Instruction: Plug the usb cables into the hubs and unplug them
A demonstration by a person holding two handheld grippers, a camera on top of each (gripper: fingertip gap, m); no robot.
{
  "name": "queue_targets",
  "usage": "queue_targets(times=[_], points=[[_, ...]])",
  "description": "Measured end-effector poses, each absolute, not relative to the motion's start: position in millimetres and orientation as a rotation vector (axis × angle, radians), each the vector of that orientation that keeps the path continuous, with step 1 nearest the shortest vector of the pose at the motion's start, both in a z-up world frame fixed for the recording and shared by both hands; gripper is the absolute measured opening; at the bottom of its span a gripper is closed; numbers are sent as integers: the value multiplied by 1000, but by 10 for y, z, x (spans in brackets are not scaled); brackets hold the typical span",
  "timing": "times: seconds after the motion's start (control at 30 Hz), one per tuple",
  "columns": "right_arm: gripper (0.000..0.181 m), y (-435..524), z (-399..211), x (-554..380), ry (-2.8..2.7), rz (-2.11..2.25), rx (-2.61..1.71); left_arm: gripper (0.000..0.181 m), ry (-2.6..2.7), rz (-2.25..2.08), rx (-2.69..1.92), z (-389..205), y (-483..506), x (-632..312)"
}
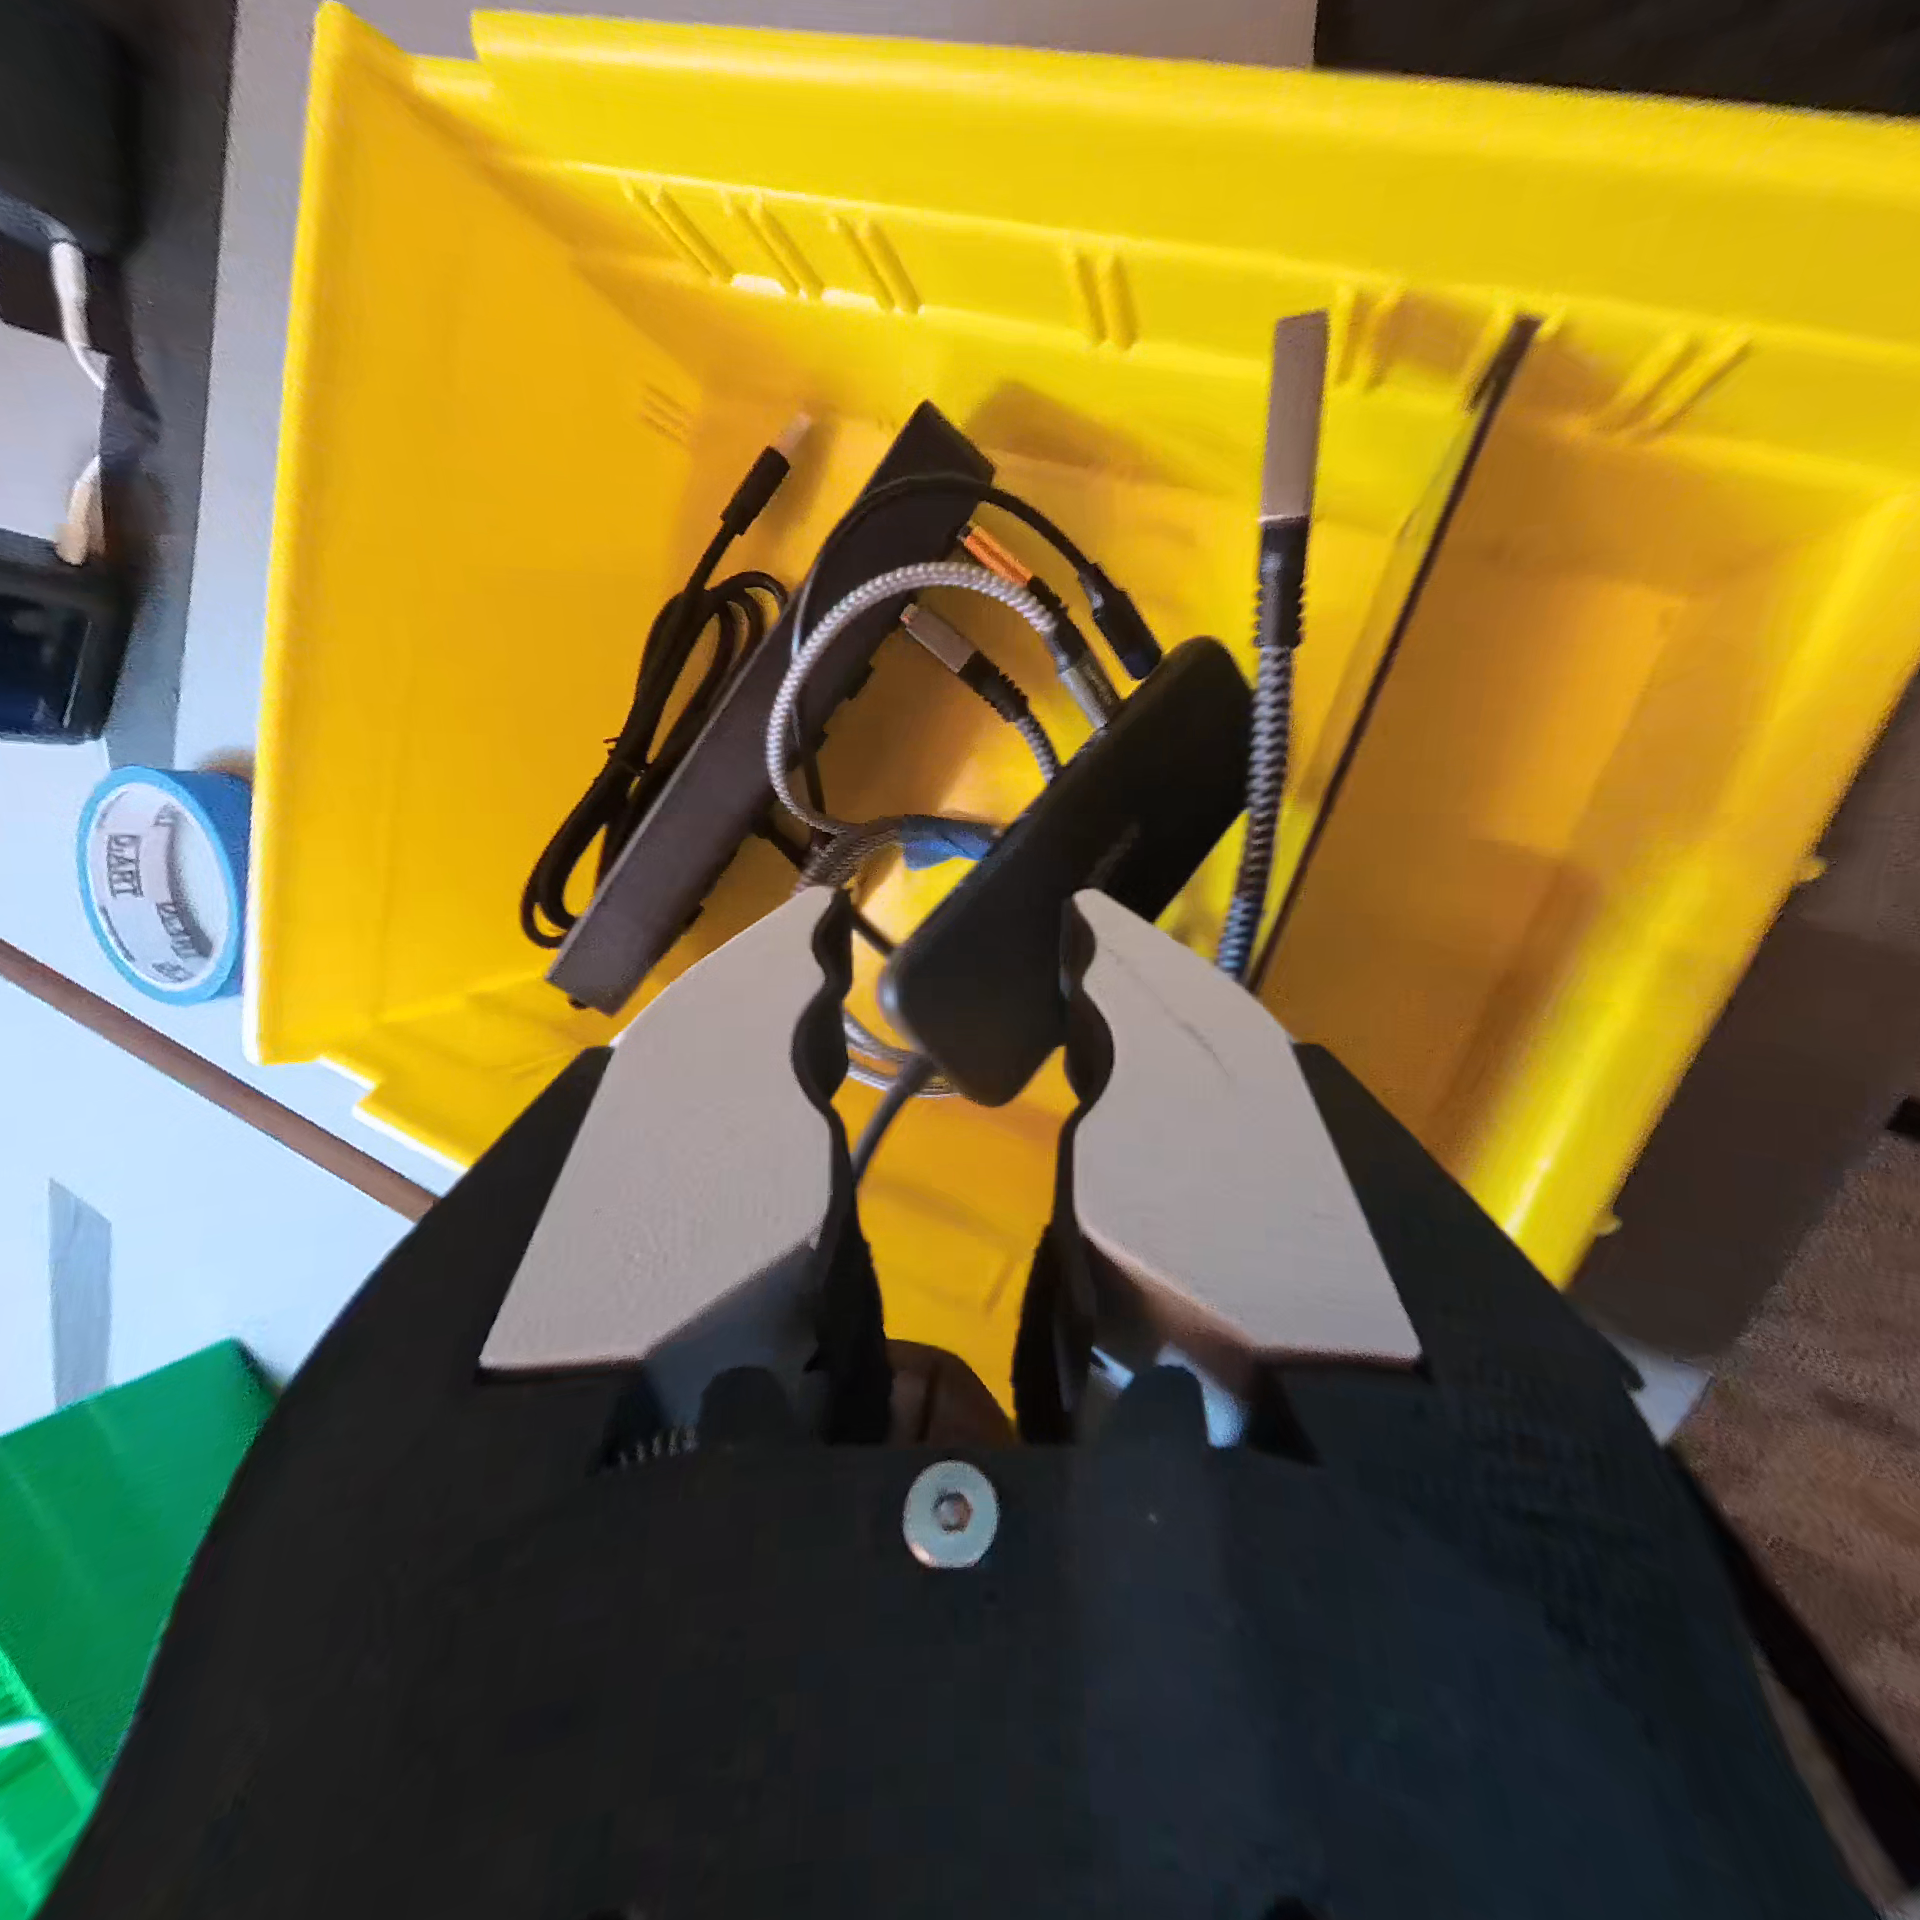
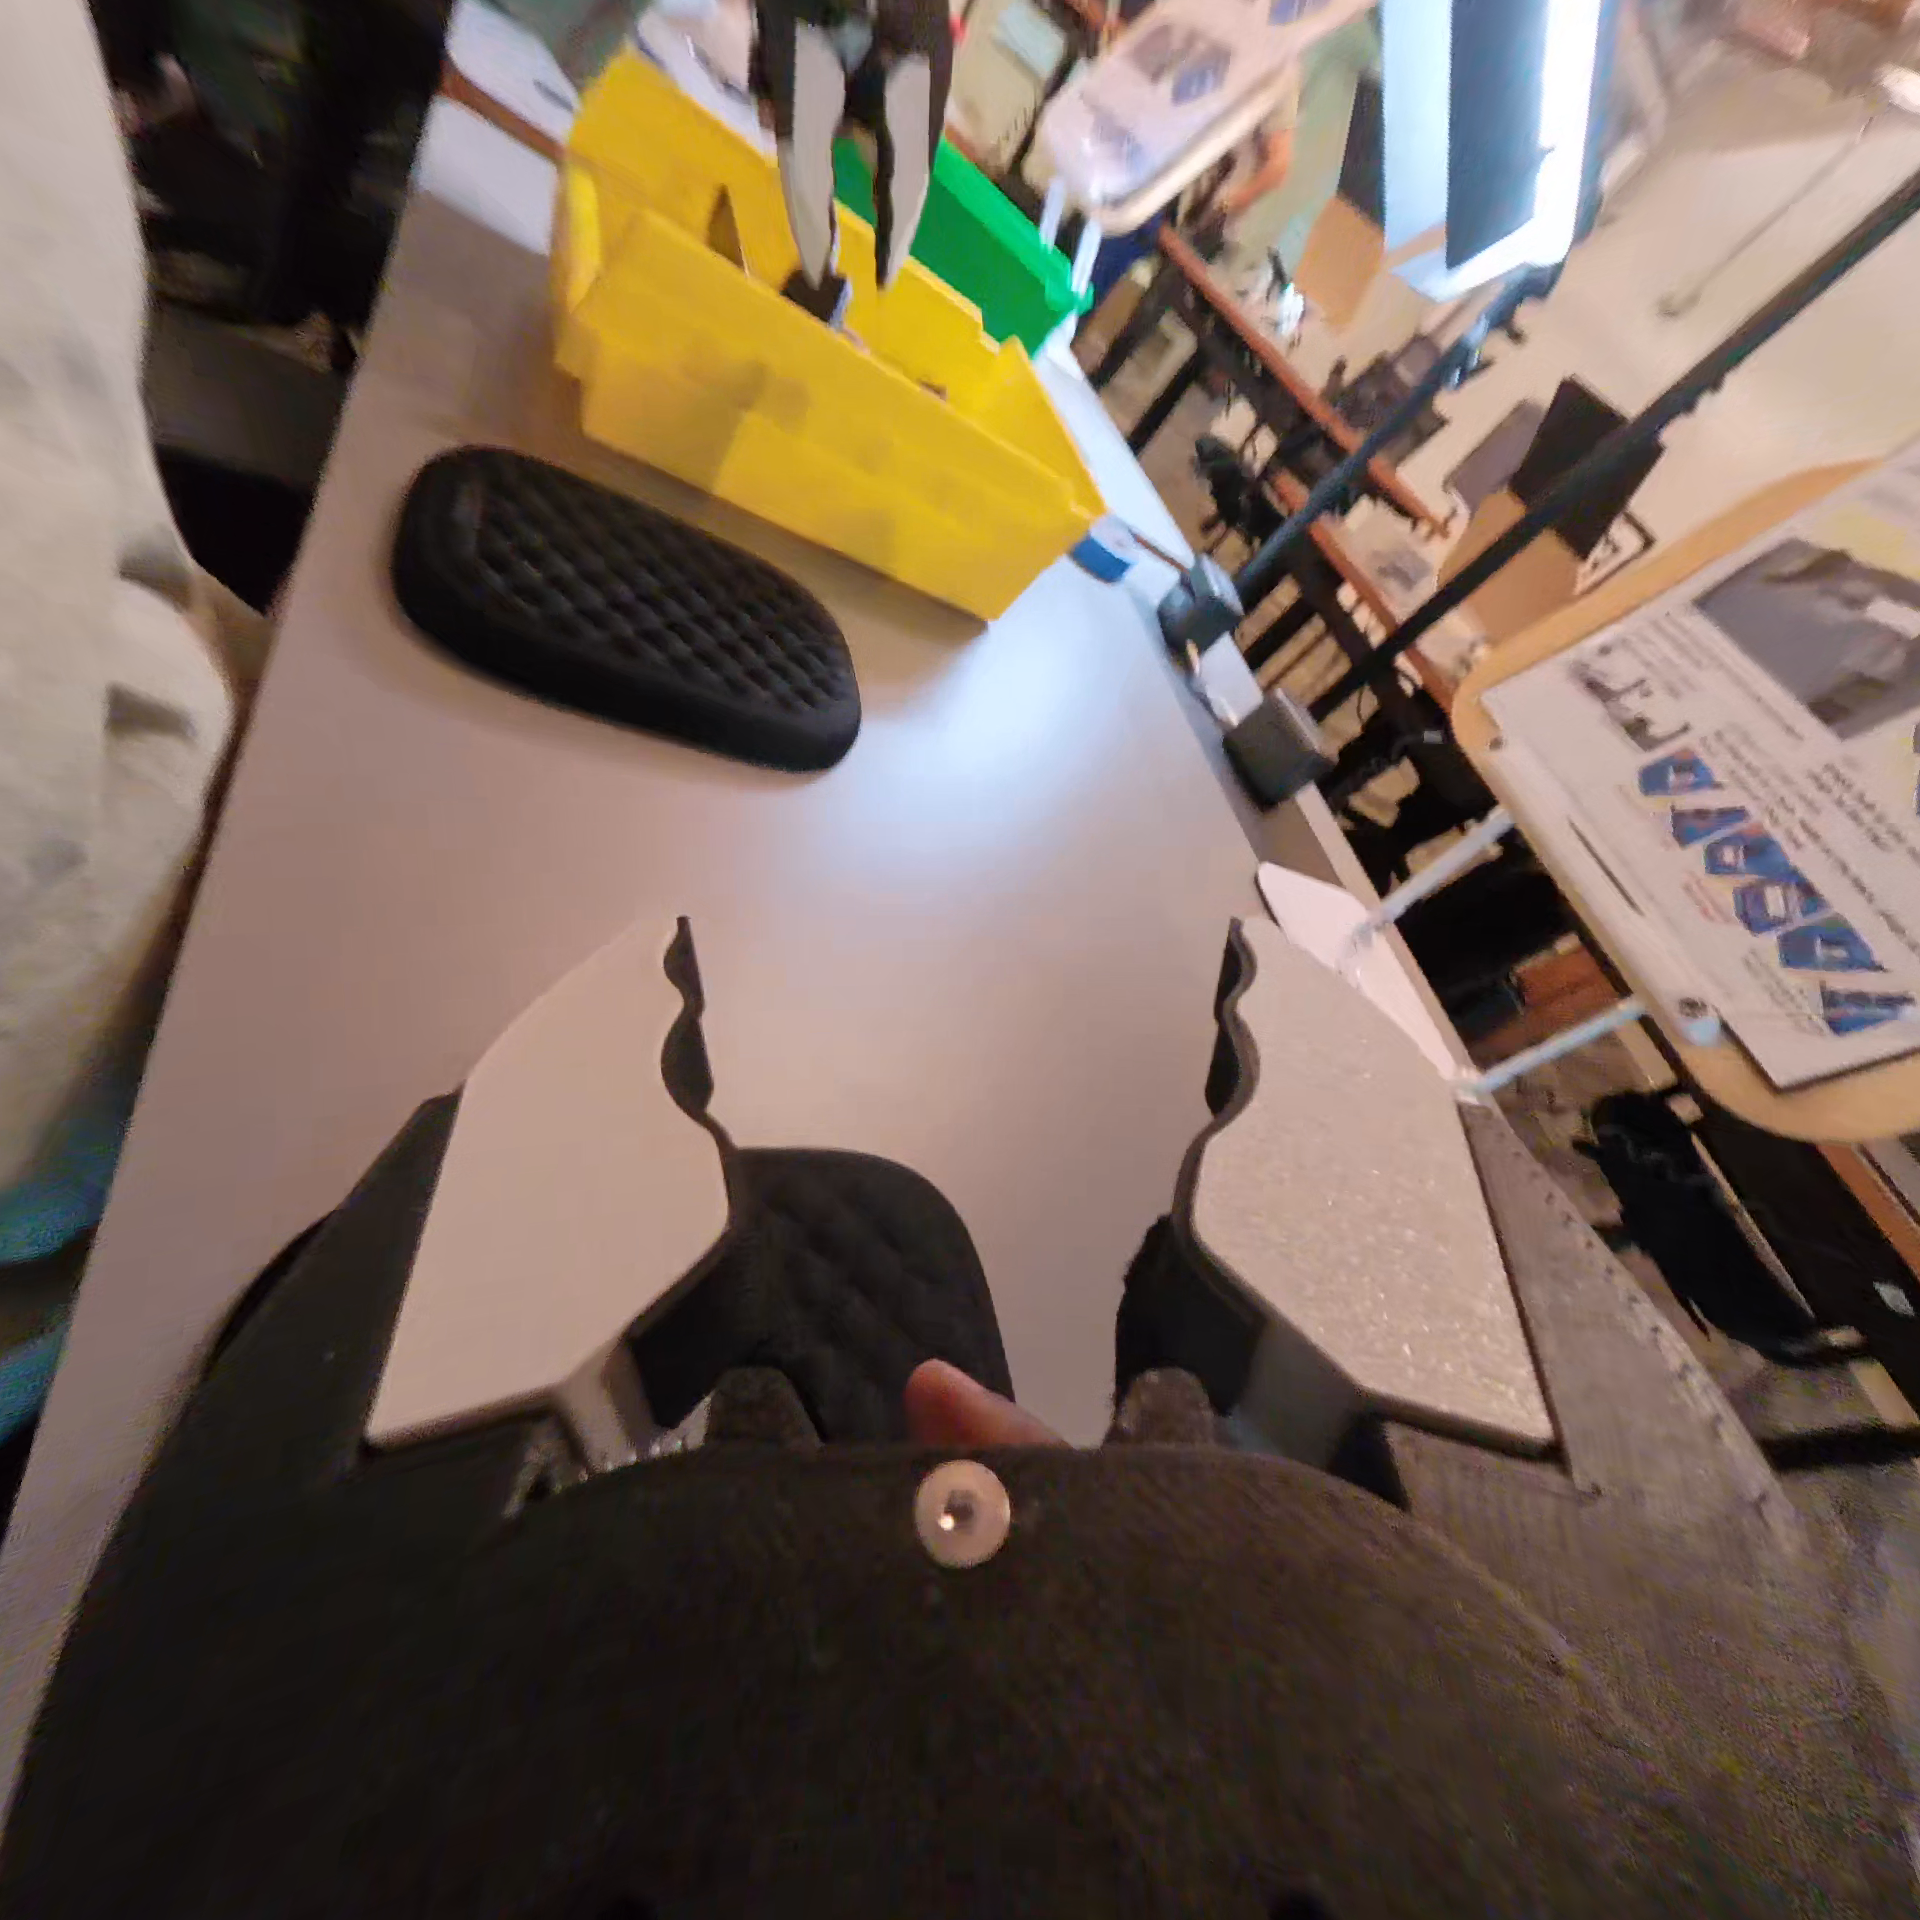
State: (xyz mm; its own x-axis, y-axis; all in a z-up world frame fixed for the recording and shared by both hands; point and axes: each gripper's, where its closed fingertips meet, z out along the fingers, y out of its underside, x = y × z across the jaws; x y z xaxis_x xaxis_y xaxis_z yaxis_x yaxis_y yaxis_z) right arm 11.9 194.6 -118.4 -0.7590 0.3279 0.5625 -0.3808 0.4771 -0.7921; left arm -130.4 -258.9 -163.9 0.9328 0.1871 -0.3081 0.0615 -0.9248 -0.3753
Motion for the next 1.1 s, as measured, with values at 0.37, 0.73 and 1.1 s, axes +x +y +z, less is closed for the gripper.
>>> queue_targets(times=[0.37,0.73,1.1], points=[[92,1911,-1190,199,-2081,1306,32,39,-134,-73,-3045,-2000,-2669,-1276],[85,1729,-1037,274,-2022,1273,138,13,-106,137,-2952,-1608,-2596,-1185],[79,1659,-1037,287,-2002,1231,150,13,-135,1448,-2259,-142,-2424,-1449]])
